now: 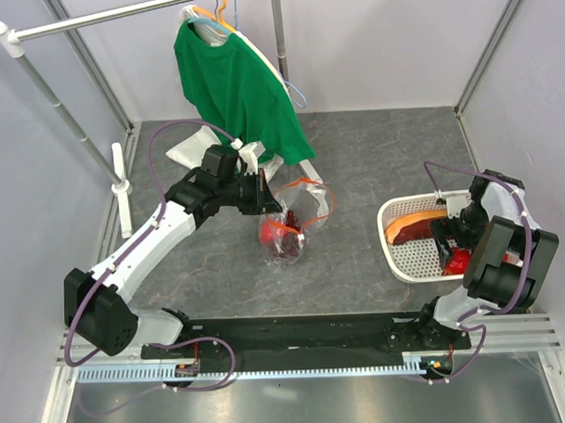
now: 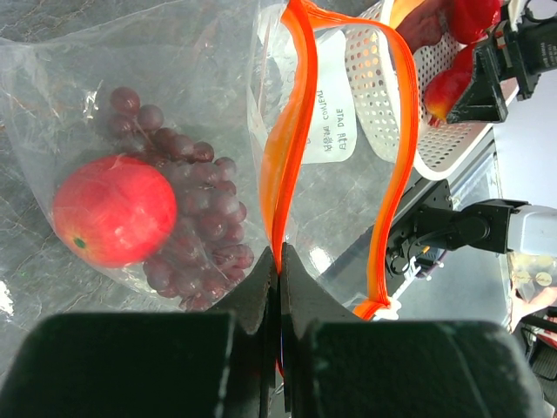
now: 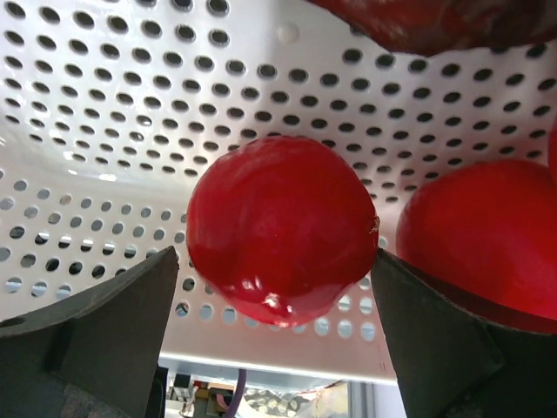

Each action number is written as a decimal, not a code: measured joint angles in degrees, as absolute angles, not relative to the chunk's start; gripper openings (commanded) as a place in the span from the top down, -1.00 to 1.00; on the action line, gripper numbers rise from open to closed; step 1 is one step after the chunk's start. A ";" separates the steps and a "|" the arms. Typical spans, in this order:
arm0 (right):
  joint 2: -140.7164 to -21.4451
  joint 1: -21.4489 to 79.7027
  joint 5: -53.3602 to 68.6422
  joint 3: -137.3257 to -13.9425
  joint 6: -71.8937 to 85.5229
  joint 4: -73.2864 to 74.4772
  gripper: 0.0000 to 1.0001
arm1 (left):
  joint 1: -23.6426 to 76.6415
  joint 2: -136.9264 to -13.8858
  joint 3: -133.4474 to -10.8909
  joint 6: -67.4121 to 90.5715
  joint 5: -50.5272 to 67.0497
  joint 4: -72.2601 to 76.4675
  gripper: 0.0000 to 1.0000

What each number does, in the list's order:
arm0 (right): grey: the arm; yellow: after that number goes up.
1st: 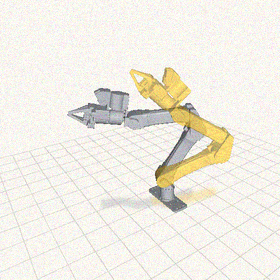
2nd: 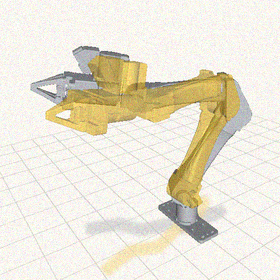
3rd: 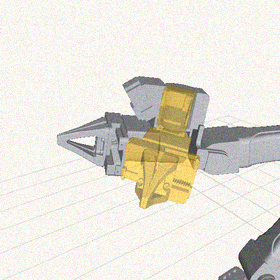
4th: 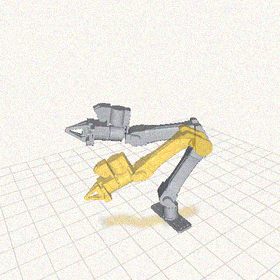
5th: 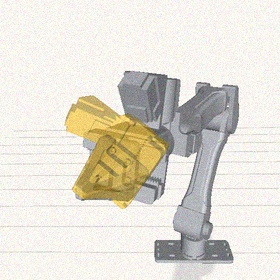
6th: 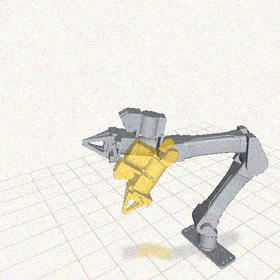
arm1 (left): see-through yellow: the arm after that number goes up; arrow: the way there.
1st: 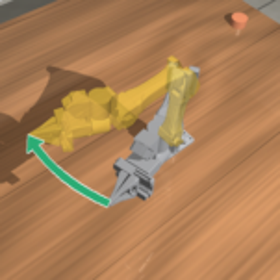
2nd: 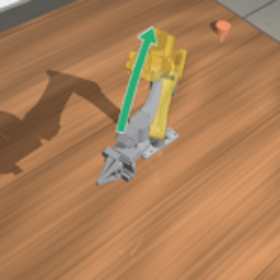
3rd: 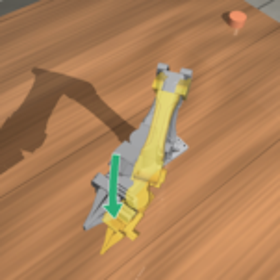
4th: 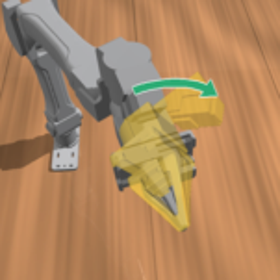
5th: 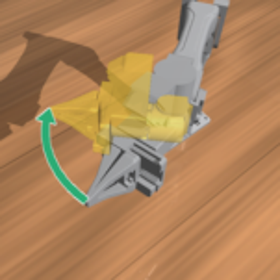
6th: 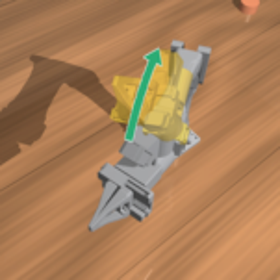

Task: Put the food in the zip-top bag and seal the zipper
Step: Pick up the fake fruit from the bin, then place the fake fruit in the zipper food storage bag.

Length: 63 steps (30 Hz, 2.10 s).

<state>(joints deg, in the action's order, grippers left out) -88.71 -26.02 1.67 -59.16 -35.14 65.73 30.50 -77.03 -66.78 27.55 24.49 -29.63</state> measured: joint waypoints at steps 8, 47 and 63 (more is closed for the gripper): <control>-92.14 -25.65 2.94 -57.98 -34.04 63.94 -0.83 | 30.28 -77.17 -66.78 27.53 24.58 -29.65 0.96; -94.48 25.34 36.10 -107.20 -17.30 68.23 -0.78 | 28.05 -77.23 -66.11 27.14 26.30 -29.91 0.96; -99.90 32.01 25.41 -106.37 -13.13 62.50 -0.96 | 26.02 -77.23 -65.78 27.14 28.23 -29.93 0.96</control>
<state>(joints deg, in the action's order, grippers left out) -99.90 32.01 25.41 -106.37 -13.13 62.50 26.02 -77.23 -65.78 27.14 28.23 -29.93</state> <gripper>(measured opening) 0.982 0.028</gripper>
